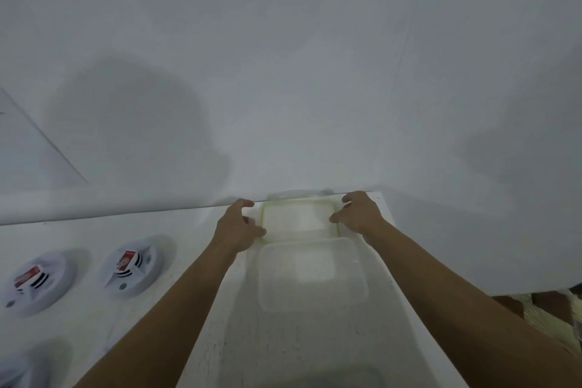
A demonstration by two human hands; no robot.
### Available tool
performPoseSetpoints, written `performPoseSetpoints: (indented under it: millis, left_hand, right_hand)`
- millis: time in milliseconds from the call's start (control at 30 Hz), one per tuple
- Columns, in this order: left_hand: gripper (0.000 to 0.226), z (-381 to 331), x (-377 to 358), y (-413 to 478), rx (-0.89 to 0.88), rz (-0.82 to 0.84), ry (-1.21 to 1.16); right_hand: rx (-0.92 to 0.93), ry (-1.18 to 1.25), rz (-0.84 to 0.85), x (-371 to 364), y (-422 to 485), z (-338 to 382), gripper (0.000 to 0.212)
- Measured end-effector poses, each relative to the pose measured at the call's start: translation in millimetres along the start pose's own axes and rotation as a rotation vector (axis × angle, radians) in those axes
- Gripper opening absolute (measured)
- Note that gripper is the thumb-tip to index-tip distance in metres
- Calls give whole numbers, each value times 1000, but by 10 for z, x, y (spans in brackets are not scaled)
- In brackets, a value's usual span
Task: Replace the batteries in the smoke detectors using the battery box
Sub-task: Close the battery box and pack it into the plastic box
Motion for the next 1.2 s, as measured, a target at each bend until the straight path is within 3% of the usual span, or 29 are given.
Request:
performPoseSetpoints:
  millis: [133, 333, 533, 700, 1000, 1200]
  left_hand:
    - [61, -14, 23, 7, -26, -44, -32]
    - [48, -73, 123, -87, -164, -116, -94]
    - [43, -316, 253, -467, -427, -211, -132]
    - [27, -435, 374, -898, -602, -249, -135]
    - [16, -154, 298, -1358, -529, -186, -369]
    - [26, 60, 179, -1410, -516, -199, -324]
  right_hand:
    - [46, 73, -46, 17, 45, -11, 51]
    - [283, 218, -179, 75, -134, 62, 21]
    - [462, 386, -238, 130, -489, 186, 33]
    - [657, 368, -267, 200, -791, 209, 16]
    - [858, 581, -136, 106, -1310, -15, 19]
    - [897, 475, -188, 13, -1381, -297, 26]
Point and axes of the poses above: each hand's wrist, its own y-axis towards the middle knuckle, its own x-axis out of the back of the hand, z = x × y, the point moved 2 cm from there along y, towards the middle knuckle, and after that the axes turned 12 degrees about z, right-handed, at the moved point
